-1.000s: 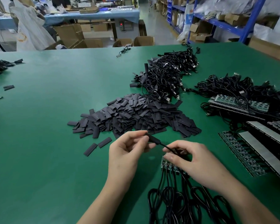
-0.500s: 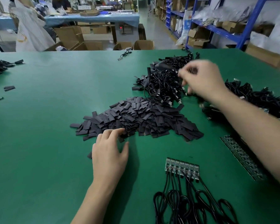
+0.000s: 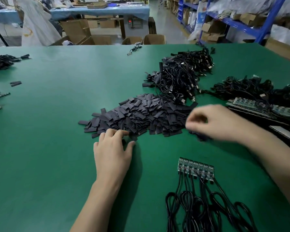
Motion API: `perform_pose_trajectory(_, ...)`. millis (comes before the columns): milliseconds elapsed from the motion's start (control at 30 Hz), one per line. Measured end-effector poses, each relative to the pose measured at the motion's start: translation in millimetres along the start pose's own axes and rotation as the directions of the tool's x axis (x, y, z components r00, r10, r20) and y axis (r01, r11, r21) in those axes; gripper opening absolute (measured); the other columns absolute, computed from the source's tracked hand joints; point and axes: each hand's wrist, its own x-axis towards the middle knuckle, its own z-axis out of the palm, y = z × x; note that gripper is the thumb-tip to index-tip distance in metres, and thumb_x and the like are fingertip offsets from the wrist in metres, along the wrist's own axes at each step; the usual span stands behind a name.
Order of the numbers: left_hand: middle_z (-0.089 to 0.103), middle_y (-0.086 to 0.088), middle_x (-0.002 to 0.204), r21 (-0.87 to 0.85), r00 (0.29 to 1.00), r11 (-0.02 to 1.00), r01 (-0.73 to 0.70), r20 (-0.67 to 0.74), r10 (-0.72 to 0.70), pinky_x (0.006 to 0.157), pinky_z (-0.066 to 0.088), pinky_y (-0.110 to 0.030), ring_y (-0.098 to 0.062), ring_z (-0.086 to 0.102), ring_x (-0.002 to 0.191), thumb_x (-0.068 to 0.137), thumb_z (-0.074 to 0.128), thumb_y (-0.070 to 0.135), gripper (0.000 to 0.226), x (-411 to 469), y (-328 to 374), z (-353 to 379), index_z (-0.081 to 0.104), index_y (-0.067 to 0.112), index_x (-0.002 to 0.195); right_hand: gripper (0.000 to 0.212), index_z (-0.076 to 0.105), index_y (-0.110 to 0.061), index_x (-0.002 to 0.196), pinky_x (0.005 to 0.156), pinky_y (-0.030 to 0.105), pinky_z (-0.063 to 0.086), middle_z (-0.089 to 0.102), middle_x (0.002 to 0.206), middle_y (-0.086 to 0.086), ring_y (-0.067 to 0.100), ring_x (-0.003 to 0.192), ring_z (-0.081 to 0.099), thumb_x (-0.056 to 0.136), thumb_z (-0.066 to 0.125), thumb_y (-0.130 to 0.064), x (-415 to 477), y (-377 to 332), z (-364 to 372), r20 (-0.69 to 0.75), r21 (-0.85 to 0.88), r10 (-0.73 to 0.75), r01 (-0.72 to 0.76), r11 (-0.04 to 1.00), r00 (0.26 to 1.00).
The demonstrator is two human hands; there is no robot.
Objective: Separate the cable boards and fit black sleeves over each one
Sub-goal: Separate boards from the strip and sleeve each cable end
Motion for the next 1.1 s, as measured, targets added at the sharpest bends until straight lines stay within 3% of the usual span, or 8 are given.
perform_pose_trajectory(200, 0.060, 0.010, 0.094, -0.153, 0.963, 0.951, -0.267, -0.015, 0.268, 0.081, 0.050, -0.040, -0.016, 0.056, 0.093, 0.088, 0.075, 0.040, 0.015, -15.3, 25.9, 3.6, 0.075, 0.027, 0.094, 0.044, 0.050, -0.049, 0.108, 0.087, 0.022, 0.042, 0.047, 0.105, -0.029, -0.006, 0.104, 0.048, 0.077, 0.057, -0.080, -65.0, 7.0, 53.2, 0.104, -0.139, 0.041, -0.027, 0.990, 0.994)
perform_pose_trajectory(400, 0.062, 0.019, 0.096, -0.418, 0.856, 0.847, -0.329, 0.246, 0.454, 0.091, 0.047, -0.028, -0.002, 0.055, 0.100, 0.091, 0.067, 0.053, 0.026, -35.7, 49.0, 13.1, 0.079, 0.033, 0.103, 0.037, 0.048, -0.039, 0.090, 0.078, 0.027, 0.046, 0.057, 0.094, -0.017, 0.001, 0.088, 0.053, 0.080, 0.080, -0.053, -66.9, -2.7, 69.0, 0.024, 0.153, 0.078, -0.081, 0.985, 0.997)
perform_pose_trajectory(500, 0.068, 0.019, 0.082, -0.572, 0.859, 0.793, -0.208, 0.280, 0.428, 0.074, 0.047, -0.017, 0.003, 0.061, 0.080, 0.089, 0.078, 0.037, 0.008, -37.6, 51.7, 12.9, 0.075, 0.033, 0.084, 0.032, 0.053, -0.038, 0.088, 0.073, 0.012, 0.045, 0.069, 0.088, -0.014, -0.003, 0.086, 0.060, 0.080, 0.084, -0.040, -66.2, -0.9, 71.2, -0.025, 0.364, 0.068, -0.054, 0.930, 0.997)
perform_pose_trajectory(567, 0.070, 0.017, 0.074, -0.669, 0.872, 0.741, -0.059, 0.327, 0.364, 0.066, 0.044, -0.013, 0.005, 0.059, 0.068, 0.086, 0.082, 0.032, 0.010, -37.3, 51.3, 11.8, 0.075, 0.032, 0.078, 0.026, 0.061, -0.043, 0.090, 0.070, 0.008, 0.043, 0.069, 0.092, -0.027, -0.011, 0.087, 0.061, 0.079, 0.085, -0.043, -66.0, 1.0, 72.2, -0.026, 0.439, 0.073, -0.054, 0.897, 0.997)
perform_pose_trajectory(633, 0.070, 0.010, 0.071, -0.764, 0.865, 0.638, 0.095, 0.381, 0.327, 0.065, 0.045, -0.017, -0.003, 0.059, 0.065, 0.081, 0.084, 0.031, 0.009, -36.2, 51.1, 10.3, 0.080, 0.024, 0.082, 0.015, 0.070, -0.044, 0.089, 0.080, 0.021, 0.050, 0.071, 0.091, -0.027, -0.010, 0.087, 0.064, 0.082, 0.082, -0.045, -65.5, 5.2, 75.3, -0.032, 0.504, 0.063, -0.038, 0.863, 0.997)
perform_pose_trajectory(733, 0.068, 0.003, 0.071, -0.817, 0.835, 0.537, 0.210, 0.436, 0.336, 0.062, 0.044, -0.017, -0.008, 0.056, 0.064, 0.074, 0.084, 0.034, 0.020, -34.3, 50.0, 8.7, 0.082, 0.018, 0.086, 0.016, 0.076, -0.035, 0.091, 0.086, 0.047, 0.054, 0.075, 0.083, -0.008, 0.014, 0.082, 0.070, 0.086, 0.075, -0.050, -67.3, 6.2, 82.2, -0.061, 0.611, 0.028, 0.015, 0.792, 0.998)
perform_pose_trajectory(833, 0.068, 0.003, 0.071, -0.830, 0.812, 0.496, 0.253, 0.461, 0.358, 0.062, 0.043, -0.015, -0.007, 0.055, 0.064, 0.077, 0.081, 0.030, 0.017, -33.1, 49.0, 8.6, 0.082, 0.016, 0.085, 0.033, 0.077, -0.032, 0.093, 0.080, 0.047, 0.054, 0.075, 0.082, 0.000, 0.021, 0.078, 0.069, 0.079, 0.068, -0.060, -67.2, 4.9, 90.0, -0.105, 0.681, 0.026, 0.052, 0.730, 0.994)
perform_pose_trajectory(1100, 0.068, 0.001, 0.069, -0.823, 0.752, 0.436, 0.364, 0.536, 0.383, 0.059, 0.041, -0.014, -0.006, 0.053, 0.061, 0.077, 0.078, 0.025, 0.007, -29.8, 47.6, 0.6, 0.080, 0.017, 0.076, 0.021, 0.076, -0.027, 0.087, 0.078, 0.045, 0.052, 0.072, 0.078, 0.000, 0.019, 0.075, 0.066, 0.084, 0.072, -0.047, -63.9, 2.4, 92.7, -0.150, 0.713, -0.041, 0.136, 0.688, 0.988)
